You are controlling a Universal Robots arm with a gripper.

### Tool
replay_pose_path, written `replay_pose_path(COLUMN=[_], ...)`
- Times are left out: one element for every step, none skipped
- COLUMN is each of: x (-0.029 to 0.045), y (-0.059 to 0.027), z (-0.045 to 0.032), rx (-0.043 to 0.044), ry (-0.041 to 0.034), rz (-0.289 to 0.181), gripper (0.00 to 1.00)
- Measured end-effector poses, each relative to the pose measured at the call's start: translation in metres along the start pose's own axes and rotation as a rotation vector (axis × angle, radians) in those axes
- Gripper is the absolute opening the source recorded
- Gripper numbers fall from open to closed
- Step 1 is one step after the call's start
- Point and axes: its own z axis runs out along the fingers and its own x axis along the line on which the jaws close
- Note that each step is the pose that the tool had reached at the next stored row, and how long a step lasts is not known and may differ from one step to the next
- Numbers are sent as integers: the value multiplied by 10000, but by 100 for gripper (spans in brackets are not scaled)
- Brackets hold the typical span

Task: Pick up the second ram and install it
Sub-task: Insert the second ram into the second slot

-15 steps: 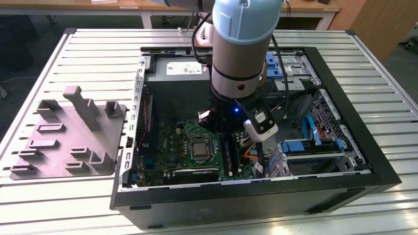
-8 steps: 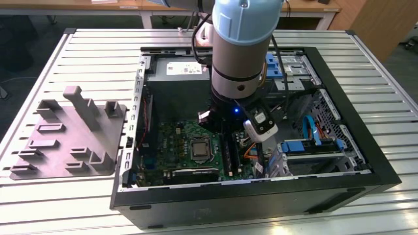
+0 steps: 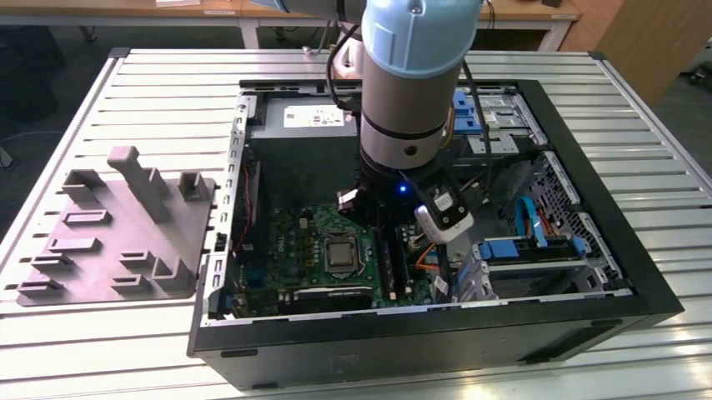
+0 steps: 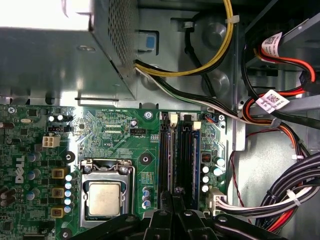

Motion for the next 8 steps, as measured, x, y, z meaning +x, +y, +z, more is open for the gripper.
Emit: replay_pose_path(x=[0, 0, 0, 0, 0, 0, 0, 0], y=[0, -1, -1, -1, -1, -2, -2, -2], z=[0, 0, 0, 0, 0, 0, 0, 0], rx=[0, 0, 0, 0, -1, -1, 0, 0], ry=[0, 0, 0, 0, 0, 0, 0, 0], rz=[-1, 0, 0, 0, 0, 0, 0, 0], gripper=[11, 11, 11, 11, 11, 11, 11, 11])
